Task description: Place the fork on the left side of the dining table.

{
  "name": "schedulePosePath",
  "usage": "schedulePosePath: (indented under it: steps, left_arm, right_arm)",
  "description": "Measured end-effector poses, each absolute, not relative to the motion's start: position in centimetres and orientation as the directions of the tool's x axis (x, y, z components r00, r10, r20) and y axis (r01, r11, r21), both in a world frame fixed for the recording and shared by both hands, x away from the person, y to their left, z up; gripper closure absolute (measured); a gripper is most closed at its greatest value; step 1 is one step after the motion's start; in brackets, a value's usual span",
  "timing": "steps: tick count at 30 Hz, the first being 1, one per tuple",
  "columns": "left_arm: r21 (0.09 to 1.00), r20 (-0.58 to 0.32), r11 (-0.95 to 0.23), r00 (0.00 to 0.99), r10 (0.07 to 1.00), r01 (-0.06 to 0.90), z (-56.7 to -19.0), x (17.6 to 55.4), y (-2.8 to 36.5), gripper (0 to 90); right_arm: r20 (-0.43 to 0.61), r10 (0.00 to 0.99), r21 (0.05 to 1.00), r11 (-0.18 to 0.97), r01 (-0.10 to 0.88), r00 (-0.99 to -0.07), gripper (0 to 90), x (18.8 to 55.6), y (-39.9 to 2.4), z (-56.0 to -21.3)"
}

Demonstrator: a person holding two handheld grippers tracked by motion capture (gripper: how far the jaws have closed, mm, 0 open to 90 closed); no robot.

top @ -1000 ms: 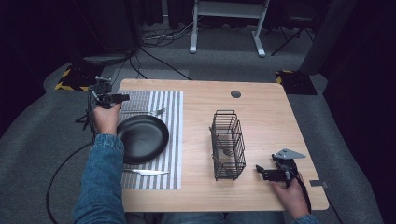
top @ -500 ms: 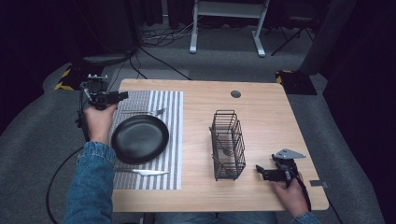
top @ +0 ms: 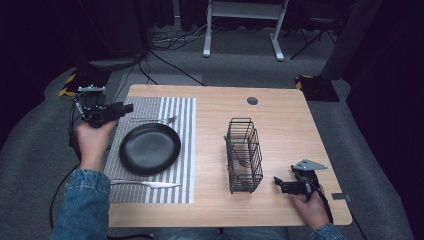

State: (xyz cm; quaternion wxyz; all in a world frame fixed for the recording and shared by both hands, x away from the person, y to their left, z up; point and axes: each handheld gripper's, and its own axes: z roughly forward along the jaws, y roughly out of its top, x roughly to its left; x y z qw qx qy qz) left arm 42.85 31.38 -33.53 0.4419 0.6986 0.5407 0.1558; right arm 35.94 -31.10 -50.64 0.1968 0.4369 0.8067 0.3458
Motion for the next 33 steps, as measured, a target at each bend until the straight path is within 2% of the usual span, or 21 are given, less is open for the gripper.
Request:
schedulePosePath:
  steps: [9,16,17,21,33]
  left_arm:
    - [0.81,-0.223,-0.063,0.405,0.887,0.584,-33.8,39.1,32.1,50.3]
    - [0.847,-0.226,-0.042,0.43,0.874,0.531,-34.0,36.5,32.5,50.2]
    - [0.853,-0.203,-0.068,0.448,0.871,0.518,-34.0,35.8,32.2,49.9]
    - [0.856,-0.151,-0.12,0.466,0.872,0.503,-34.1,34.7,31.6,49.7]
    - [0.868,-0.117,-0.152,0.493,0.862,0.473,-35.6,32.2,30.3,49.3]
  right_arm:
    - [-0.016,0.841,0.73,0.38,0.569,-0.541,11.8,35.9,-31.1,-50.6]
    - [-0.017,0.839,0.731,0.382,0.566,-0.544,11.8,36.0,-31.1,-50.6]
    - [-0.016,0.839,0.732,0.381,0.565,-0.545,11.8,36.0,-31.0,-50.6]
    - [-0.015,0.838,0.732,0.381,0.565,-0.545,11.8,36.0,-31.0,-50.6]
    - [-0.015,0.839,0.732,0.381,0.566,-0.545,11.8,36.0,-31.0,-50.6]
